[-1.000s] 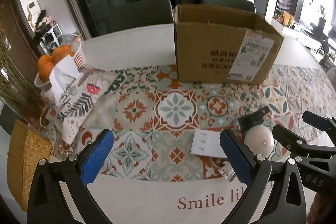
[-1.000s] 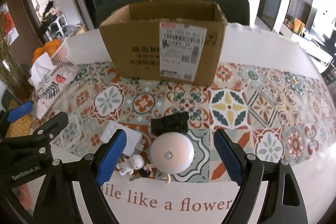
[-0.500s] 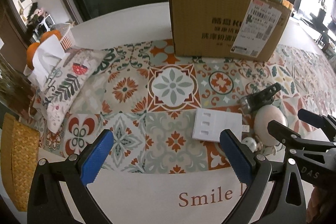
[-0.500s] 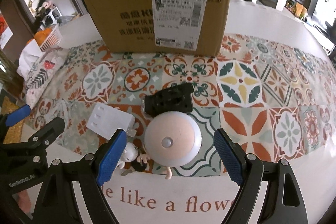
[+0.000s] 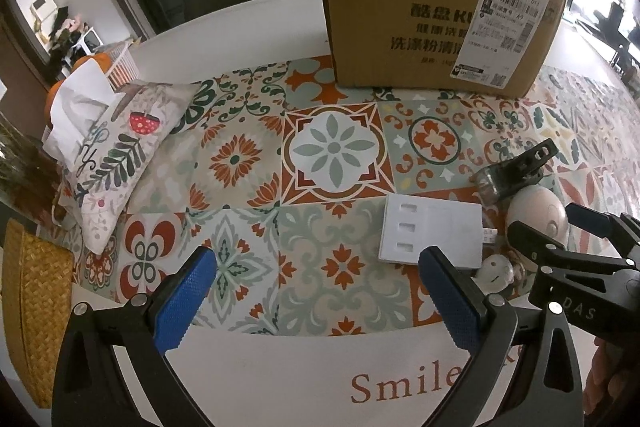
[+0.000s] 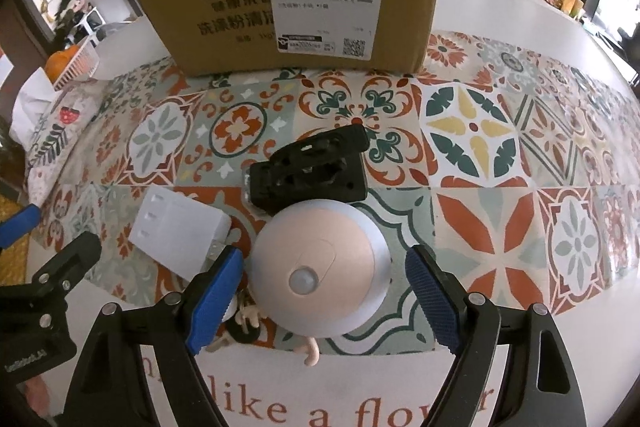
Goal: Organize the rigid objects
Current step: 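Grasp the pink-white round lamp with the right tool, then grasp the white power strip with the left tool while the right tool holds the lamp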
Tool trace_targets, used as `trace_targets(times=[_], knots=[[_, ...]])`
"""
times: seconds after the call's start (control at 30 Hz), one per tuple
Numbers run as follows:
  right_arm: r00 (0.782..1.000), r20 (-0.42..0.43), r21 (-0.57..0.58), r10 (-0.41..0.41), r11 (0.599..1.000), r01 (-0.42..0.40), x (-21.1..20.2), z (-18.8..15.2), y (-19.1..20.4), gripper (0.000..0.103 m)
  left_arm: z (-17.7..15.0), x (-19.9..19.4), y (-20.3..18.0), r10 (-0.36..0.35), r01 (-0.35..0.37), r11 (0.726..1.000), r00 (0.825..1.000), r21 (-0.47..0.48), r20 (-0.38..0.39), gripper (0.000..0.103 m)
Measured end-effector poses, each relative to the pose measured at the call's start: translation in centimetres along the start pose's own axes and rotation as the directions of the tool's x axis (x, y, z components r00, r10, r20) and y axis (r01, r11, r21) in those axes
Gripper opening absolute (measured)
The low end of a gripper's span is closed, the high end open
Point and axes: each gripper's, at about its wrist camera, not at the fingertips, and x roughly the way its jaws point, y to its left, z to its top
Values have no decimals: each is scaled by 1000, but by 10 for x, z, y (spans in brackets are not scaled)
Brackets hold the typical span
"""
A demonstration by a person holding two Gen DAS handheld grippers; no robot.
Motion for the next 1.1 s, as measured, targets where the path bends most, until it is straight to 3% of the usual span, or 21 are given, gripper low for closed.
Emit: trace_targets(times=[0.3,0.6,0.83,1.1], knots=[[1000,-14,-3,4,1000,-4,11,-2,5,75,-2,10,1,-3,3,1000,1000,-10,-26,103],[1000,-5,20,24,1000,-24,5,-4,-2,74,-2,8,-4,-30,30,1000,999,4,-28,103],[999,38,52,23,998,-25,-21,-6,-15,75,2,5,-20,-92,94,995,995,46,-29,102],[999,45,72,13,997,-16,-27,-11,-28,74,3,17,-40,-171,180,980,980,85,-101,98]])
